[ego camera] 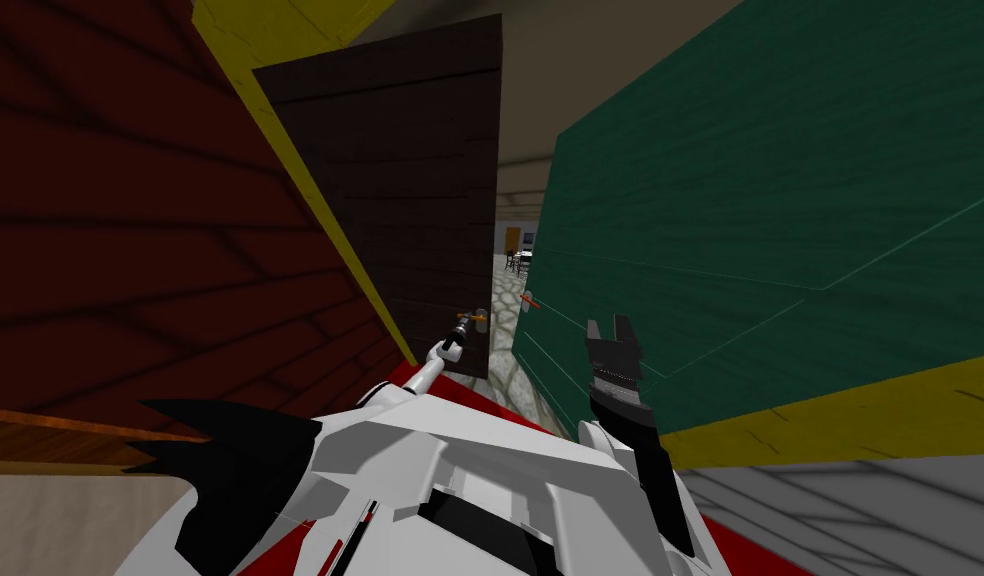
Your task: Push the door open
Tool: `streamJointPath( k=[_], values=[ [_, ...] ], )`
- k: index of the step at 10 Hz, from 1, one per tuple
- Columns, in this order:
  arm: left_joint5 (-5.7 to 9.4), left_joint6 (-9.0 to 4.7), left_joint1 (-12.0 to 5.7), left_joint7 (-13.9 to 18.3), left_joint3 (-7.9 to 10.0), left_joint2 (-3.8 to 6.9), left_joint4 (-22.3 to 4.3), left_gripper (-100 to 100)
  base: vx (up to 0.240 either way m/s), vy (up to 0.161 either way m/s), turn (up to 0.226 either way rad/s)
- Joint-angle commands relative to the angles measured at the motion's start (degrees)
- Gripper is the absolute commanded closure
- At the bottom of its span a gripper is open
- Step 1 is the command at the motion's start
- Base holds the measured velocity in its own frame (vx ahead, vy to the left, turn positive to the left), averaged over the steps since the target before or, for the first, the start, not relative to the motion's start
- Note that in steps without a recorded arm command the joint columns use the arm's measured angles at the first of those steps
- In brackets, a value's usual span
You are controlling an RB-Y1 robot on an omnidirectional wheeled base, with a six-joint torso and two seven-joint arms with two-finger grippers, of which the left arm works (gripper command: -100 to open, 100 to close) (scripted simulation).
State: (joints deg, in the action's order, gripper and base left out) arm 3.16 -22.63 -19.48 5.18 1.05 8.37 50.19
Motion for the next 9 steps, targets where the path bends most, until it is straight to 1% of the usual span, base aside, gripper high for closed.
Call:
streamJointPath(
  k=[1, 2, 3, 4, 6, 8, 9],
  values=[
    [0.21, -1.38, -1.82, -0.64, 1.94, 0.82, -1.73, 100, 0.037, 0.012, 0.025],
    [0.16, -1.41, -2.0, -1.37, 3.0, 0.43, -1.88, 100, 0.048, 0.016, 0.015],
    [0.16, -1.41, -2.0, -1.37, 3.0, 0.43, -1.88, 100, 0.04, 0.018, 0.004],
    [0.11, -1.44, -2.18, -2.13, 4.09, 0.03, -2.03, 100, 0.042, 0.013, -0.015],
    [0.11, -1.44, -2.18, -2.13, 4.09, 0.03, -2.03, 100, 0.028, -0.005, 0.011],
    [0.01, -1.5, -2.55, -3.64, 6.28, -0.78, -2.34, 100, 0.047, -0.001, -0.008],
    [0.01, -1.5, -2.55, -3.64, 6.28, -0.78, -2.34, 100, 0.055, -0.009, -0.001]
  ],
)
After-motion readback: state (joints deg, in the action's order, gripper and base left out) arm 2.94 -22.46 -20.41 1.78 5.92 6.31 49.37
